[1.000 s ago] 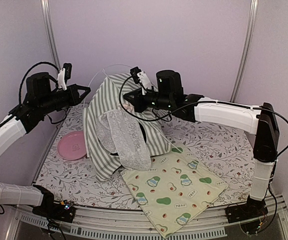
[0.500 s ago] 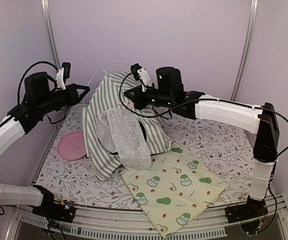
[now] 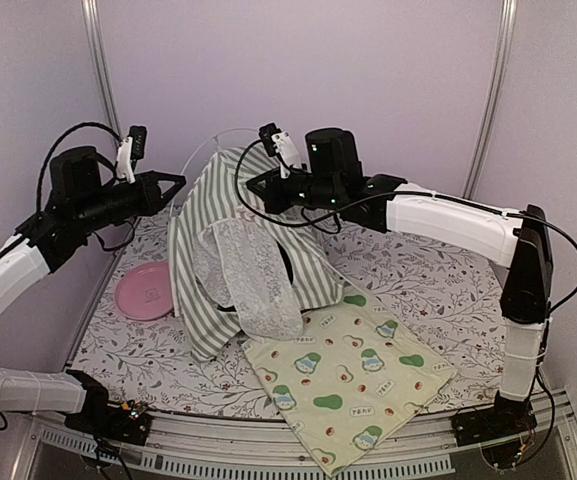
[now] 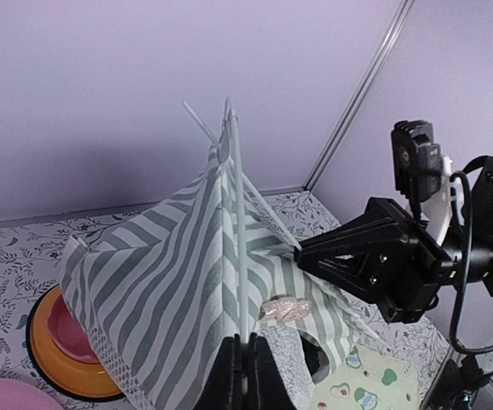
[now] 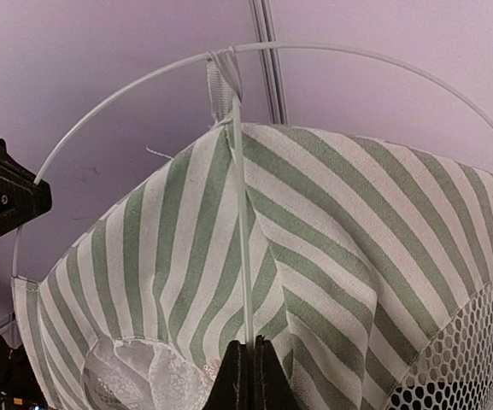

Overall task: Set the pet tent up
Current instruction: Attach the tent pole to the pole socket of the pet tent.

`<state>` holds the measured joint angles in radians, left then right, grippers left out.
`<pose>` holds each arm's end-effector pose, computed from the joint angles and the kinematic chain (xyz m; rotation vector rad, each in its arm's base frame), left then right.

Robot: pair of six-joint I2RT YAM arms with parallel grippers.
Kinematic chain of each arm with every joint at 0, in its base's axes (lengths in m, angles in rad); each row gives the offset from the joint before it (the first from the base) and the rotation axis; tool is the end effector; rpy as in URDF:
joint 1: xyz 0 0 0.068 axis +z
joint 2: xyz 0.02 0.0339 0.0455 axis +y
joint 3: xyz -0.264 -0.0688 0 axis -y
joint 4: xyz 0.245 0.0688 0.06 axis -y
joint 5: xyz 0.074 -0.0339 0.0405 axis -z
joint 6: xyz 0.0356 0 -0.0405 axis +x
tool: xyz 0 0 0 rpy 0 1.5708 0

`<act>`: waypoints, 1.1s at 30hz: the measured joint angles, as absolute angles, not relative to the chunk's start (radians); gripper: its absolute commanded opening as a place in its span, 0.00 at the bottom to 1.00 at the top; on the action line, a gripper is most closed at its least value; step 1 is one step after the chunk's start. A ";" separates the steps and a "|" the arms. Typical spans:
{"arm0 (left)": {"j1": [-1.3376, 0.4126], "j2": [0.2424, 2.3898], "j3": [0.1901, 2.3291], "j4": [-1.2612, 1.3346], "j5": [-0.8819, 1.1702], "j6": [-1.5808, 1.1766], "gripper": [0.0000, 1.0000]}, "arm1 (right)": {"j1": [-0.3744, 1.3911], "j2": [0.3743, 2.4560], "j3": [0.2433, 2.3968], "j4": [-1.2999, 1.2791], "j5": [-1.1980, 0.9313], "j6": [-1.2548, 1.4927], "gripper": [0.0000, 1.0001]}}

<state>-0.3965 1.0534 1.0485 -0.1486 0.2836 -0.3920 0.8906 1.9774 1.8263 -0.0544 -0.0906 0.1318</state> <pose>0.2190 -0.1025 0.3852 0.2214 1.7759 -0.8190 0.3012 0.3774 0.3561 -0.7479 1.6918 0.8083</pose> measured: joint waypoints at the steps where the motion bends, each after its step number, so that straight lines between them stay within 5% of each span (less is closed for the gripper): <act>1: -0.402 1.053 1.047 -0.149 0.284 -0.389 0.00 | 0.891 1.981 1.829 -0.058 -0.091 0.135 0.00; 17: -0.524 1.097 0.979 -0.118 0.310 -0.307 0.00 | 0.878 2.027 1.932 -0.112 -0.123 0.031 0.00; 19: -0.524 1.105 0.979 -0.114 0.310 -0.298 0.09 | 0.877 2.032 1.940 -0.109 -0.144 -0.002 0.00; 23: -0.524 1.113 0.983 -0.112 0.312 -0.273 0.43 | 0.876 2.037 1.940 -0.086 -0.177 -0.047 0.00; 33: -0.507 1.069 1.069 -0.125 0.213 -0.278 0.55 | 0.876 2.038 1.940 -0.006 -0.237 -0.094 0.00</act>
<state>-0.5068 1.0687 1.0687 -0.1246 0.2127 -0.2779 0.8757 2.0380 1.9404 -0.0063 -0.2371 -0.0937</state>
